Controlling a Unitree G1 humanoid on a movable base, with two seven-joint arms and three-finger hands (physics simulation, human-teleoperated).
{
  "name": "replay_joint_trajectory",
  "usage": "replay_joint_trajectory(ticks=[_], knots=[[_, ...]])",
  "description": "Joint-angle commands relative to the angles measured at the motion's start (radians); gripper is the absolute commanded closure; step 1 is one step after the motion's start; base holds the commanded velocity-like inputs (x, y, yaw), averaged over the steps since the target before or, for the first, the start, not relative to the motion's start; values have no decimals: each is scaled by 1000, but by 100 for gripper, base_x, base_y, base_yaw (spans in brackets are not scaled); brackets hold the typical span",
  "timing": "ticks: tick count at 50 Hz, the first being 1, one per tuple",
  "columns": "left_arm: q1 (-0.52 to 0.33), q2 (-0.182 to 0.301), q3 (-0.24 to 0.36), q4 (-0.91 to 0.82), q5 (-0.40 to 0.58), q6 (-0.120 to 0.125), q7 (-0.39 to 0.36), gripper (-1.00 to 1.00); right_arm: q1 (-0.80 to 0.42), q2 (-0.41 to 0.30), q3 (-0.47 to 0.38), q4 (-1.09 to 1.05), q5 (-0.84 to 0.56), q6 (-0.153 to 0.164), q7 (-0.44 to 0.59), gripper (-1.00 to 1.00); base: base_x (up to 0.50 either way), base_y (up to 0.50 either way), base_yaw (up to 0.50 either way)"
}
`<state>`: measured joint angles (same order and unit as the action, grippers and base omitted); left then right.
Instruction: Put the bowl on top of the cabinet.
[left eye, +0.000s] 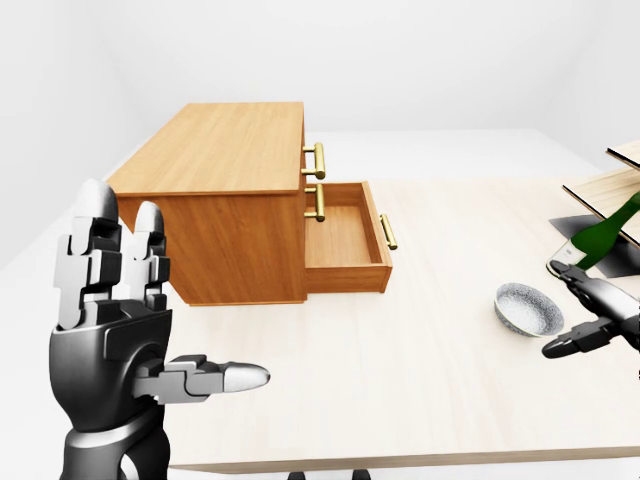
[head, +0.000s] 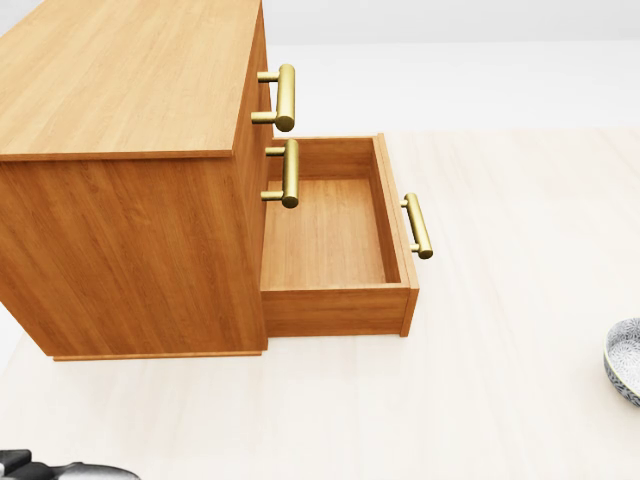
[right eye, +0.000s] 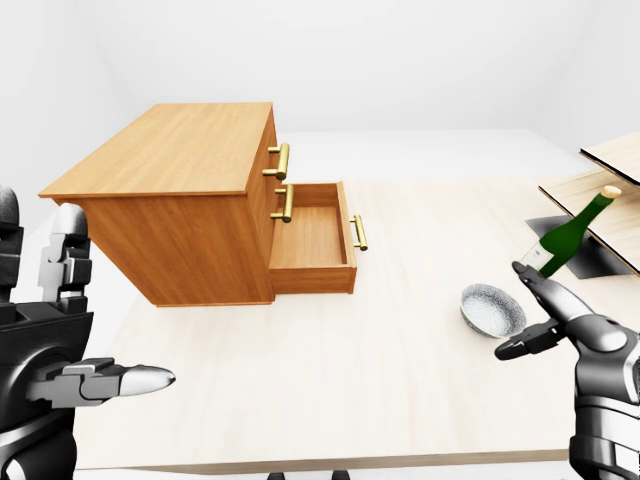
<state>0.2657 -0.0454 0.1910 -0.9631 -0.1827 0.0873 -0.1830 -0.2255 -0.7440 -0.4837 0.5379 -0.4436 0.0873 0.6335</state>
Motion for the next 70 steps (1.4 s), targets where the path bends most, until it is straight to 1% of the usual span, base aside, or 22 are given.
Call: replay_joint_trajectory(ticks=[1, 4, 15, 24, 29, 34, 43, 51, 58, 70], knots=[[-4, 1, 6, -2, -4, 0, 0, -100, -28, 6, 45, 66, -8, 0, -34, -100, 0, 0, 0], [-8, 2, 7, 3, -4, 0, 2, -100, -9, 10, 64, 59, -23, 0, -11, -100, 0, 0, 0], [-4, 1, -2, 7, 3, 0, 3, -100, 11, 25, 57, 47, -58, 0, 10, -100, 0, 0, 0], [-3, 2, -2, 7, 2, 0, 4, -100, -7, 20, 74, 19, -96, 0, 36, -100, 0, 0, 0], [0, 2, -6, 8, 5, 0, 1, -100, -25, 35, 94, 9, -128, 0, 48, -100, 0, 0, 0], [-11, 4, 9, 4, -4, 0, 2, -100, -41, 43, 105, 27, -142, 0, 41, -100, 0, 0, 0], [-2, 1, -1, 3, 1, 0, 0, -100, -55, 47, 115, 52, -149, 0, 33, -100, 0, 0, 0], [-3, 2, 1, 6, 0, 0, 0, -100, -66, 52, 131, 116, -142, 0, 3, -100, 0, 0, 0], [-12, 4, 7, 6, -4, 0, 3, -100, -45, 51, 142, 137, -148, 0, -3, -100, 0, 0, 0], [-8, 3, 0, 10, 1, 0, 4, -100, -54, 58, 153, 184, -138, 0, -25, -100, 0, 0, 0]])
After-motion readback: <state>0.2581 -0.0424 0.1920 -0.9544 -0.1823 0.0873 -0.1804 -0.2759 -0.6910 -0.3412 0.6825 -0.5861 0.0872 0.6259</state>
